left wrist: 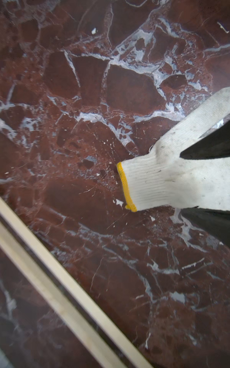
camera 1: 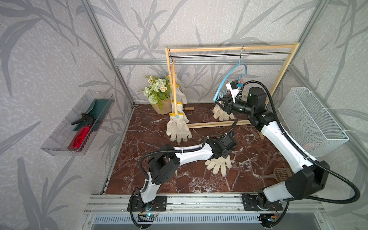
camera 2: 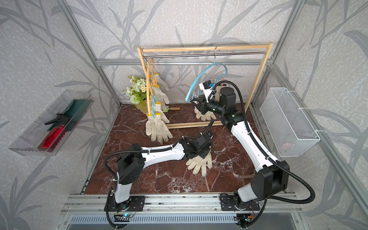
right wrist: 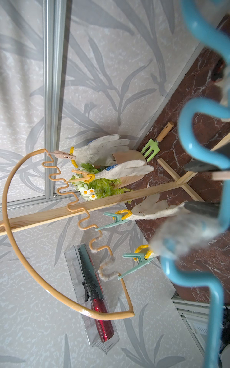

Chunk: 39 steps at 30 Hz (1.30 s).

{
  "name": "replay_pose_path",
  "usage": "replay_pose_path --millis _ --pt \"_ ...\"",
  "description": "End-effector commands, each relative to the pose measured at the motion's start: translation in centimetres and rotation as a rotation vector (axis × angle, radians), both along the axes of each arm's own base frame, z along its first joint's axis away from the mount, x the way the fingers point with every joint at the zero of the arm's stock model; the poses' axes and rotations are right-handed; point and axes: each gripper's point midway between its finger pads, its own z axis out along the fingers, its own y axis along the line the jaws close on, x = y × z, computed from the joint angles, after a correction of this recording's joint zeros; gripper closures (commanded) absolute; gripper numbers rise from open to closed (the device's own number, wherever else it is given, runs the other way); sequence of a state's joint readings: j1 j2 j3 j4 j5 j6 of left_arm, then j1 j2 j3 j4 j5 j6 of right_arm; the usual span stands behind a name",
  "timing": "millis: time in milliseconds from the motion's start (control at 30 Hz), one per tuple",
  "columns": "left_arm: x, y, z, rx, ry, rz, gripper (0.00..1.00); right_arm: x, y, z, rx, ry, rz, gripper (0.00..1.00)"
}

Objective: Clip the gloves onto a hanger to dry
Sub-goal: Pick up the glove from the center of the board.

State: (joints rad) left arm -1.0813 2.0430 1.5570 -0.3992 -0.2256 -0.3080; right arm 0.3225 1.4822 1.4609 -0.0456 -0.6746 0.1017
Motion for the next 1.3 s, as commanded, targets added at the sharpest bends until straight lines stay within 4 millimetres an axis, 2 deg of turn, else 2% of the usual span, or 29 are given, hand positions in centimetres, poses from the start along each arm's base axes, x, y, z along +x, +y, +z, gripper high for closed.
replay_pose_path --millis 0,300,500,567,600,700,733,867,1067,1267 --pt "-1.4 0.8 -2.4 0.080 0.146 0.040 0.58 -0.4 -0.2 1.5 0.023 -0.047 0.003 0.74" --pt "-0.7 1.0 -6.0 0.180 0.179 0.063 0.55 -0.5 -0.2 1.6 0.028 -0.044 0.006 0.74" --pt "-0.5 1.8 -8.3 0.270 0.204 0.076 0.53 -0.4 -0.1 1.5 0.033 -0.039 0.007 0.74" --pt "-0.7 2.2 -9.0 0.284 0.217 0.084 0.58 -0.4 -0.1 1.5 0.033 -0.038 0.007 0.74" --pt "-0.8 2.4 -9.4 0.287 0.223 0.089 0.65 -0.4 -0.1 1.5 0.033 -0.039 0.008 0.74" --pt "-0.7 2.7 -9.0 0.273 0.206 0.103 0.94 -0.4 -0.1 1.4 0.034 -0.036 0.009 0.74" --pt "-0.5 2.7 -8.5 0.257 0.187 0.111 1.00 -0.4 -0.1 1.3 0.034 -0.034 0.009 0.74" --pt "0.5 3.1 -5.0 0.169 0.073 0.135 1.00 -0.4 -0.1 1.4 0.040 -0.034 0.012 0.75" --pt "1.6 4.1 2.9 -0.013 -0.212 0.143 1.00 -0.6 -0.1 1.4 0.038 -0.037 0.011 0.75" --pt "2.1 6.2 10.5 -0.246 -0.524 0.160 1.00 -0.7 -0.2 1.4 0.042 -0.034 0.011 0.75"
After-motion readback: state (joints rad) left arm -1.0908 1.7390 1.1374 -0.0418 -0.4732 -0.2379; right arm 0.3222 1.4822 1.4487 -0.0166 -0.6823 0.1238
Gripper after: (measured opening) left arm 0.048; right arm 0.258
